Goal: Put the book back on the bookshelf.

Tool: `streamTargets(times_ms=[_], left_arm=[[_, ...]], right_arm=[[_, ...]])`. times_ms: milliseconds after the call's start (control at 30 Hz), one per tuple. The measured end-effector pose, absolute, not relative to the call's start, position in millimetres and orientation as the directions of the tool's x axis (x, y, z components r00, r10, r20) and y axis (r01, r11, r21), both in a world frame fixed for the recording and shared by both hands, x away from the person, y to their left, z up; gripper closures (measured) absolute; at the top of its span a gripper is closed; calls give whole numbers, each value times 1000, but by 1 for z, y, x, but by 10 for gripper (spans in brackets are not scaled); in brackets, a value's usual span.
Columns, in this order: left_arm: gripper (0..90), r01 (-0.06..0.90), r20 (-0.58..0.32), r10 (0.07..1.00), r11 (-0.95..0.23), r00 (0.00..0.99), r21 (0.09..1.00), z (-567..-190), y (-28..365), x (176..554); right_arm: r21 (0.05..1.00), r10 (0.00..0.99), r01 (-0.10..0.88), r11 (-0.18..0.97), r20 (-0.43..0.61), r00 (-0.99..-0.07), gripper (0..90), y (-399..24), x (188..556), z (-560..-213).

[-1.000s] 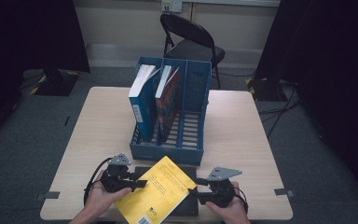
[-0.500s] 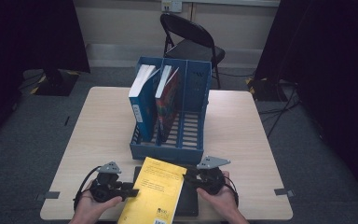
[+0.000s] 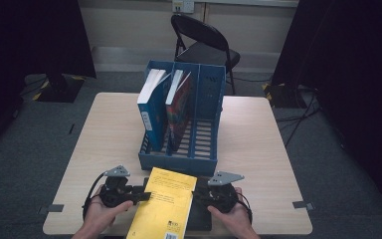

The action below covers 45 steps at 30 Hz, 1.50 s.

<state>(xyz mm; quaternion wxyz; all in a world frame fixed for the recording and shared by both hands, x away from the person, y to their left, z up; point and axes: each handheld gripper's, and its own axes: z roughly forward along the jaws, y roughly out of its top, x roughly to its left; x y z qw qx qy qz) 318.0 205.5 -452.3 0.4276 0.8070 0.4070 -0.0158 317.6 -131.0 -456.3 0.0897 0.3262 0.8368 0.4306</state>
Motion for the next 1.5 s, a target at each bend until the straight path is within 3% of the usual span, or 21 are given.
streamTargets(times_ms=[533,967,1200,1300,1367,1500], left_arm=[[461,709,-396,688,-247,609,660,-456,213,320],[471,697,-388,688,-239,613,676,-455,211,319],[496,677,-413,659,-202,628,707,-448,215,316],[534,704,-484,608,-180,629,687,-450,213,315],[528,690,-437,634,-218,638,691,-450,208,313],[507,702,-460,624,-209,632,680,-451,209,314]], right_arm=[[778,614,465,422,132,-778,690,-115,330,-458],[778,612,462,426,128,-780,666,-116,329,-459],[777,615,463,427,126,-778,653,-118,328,-462],[778,616,462,426,125,-778,653,-118,327,-462],[778,616,462,425,125,-778,651,-118,327,-462],[779,617,462,425,124,-777,642,-118,328,-462]])
